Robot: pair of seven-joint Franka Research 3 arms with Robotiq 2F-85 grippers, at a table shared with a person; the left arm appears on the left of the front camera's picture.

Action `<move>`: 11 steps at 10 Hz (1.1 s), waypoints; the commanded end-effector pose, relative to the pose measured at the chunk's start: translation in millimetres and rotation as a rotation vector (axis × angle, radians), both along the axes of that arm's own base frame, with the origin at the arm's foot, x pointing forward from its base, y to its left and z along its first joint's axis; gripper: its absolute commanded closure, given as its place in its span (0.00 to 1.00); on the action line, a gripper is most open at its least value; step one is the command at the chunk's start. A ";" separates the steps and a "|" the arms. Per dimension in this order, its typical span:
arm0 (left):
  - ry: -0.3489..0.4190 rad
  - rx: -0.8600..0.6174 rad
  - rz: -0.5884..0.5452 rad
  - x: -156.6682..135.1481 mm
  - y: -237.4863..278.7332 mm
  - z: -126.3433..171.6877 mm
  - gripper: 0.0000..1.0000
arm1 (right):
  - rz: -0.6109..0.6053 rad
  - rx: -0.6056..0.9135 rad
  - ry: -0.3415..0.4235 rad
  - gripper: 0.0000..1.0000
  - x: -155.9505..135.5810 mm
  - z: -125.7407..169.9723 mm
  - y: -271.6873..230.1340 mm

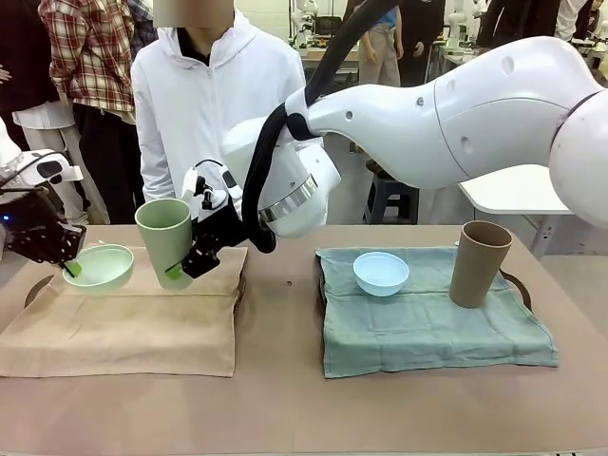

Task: Set up a tray with a mat and arrange the tableware.
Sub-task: Place the Picnic Bowl and Reusable plastic cup back onto the Handle tray in front of the human's position.

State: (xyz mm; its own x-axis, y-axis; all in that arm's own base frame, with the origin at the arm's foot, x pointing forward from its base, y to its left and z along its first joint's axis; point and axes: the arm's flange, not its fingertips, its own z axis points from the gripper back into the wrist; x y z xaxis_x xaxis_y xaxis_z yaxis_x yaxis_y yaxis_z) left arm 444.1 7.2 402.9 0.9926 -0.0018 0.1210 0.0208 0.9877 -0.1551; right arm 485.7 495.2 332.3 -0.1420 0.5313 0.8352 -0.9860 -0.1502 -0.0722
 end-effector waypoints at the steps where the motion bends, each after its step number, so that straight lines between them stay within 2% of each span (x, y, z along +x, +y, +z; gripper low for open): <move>1: -0.029 -0.021 -0.012 5.0 0.2 -10.9 0.96 | -0.011 0.001 -0.018 0.19 -5.4 -17.5 -4.0; 4: -0.033 0.011 -0.010 10.5 -1.6 -21.7 0.96 | -0.022 -0.028 0.015 0.19 -1.6 -36.7 -3.6; 9: -0.010 0.009 0.000 9.0 -1.1 -16.7 0.96 | -0.004 -0.030 0.030 0.19 -0.1 -32.1 -2.3; 11: -0.004 0.000 -0.008 13.3 -3.5 -31.3 0.96 | 0.006 -0.026 0.032 0.19 1.2 -40.7 -2.6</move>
